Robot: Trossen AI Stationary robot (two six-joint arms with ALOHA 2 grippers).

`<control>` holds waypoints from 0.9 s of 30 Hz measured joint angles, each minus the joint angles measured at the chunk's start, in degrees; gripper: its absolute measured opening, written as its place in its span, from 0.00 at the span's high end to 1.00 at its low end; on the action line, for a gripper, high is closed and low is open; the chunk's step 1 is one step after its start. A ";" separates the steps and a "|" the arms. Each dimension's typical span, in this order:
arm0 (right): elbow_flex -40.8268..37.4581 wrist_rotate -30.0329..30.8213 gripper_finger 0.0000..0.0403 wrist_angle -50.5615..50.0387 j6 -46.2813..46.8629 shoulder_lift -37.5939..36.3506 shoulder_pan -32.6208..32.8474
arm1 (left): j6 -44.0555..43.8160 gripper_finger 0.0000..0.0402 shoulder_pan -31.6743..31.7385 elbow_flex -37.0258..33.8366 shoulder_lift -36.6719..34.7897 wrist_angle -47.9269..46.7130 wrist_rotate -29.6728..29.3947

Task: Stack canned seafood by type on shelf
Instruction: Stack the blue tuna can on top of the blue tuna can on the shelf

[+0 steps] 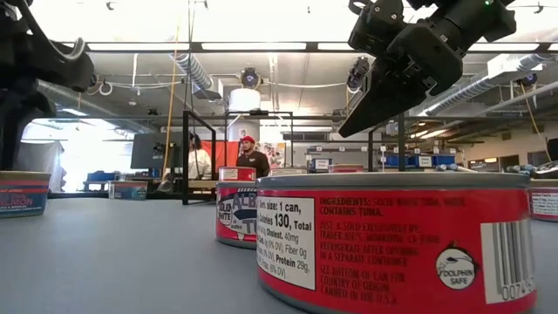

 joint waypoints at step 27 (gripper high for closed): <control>0.00 -0.02 0.97 -0.05 -0.21 0.00 0.00 | 18.70 1.00 4.35 12.69 2.00 -1.57 -6.85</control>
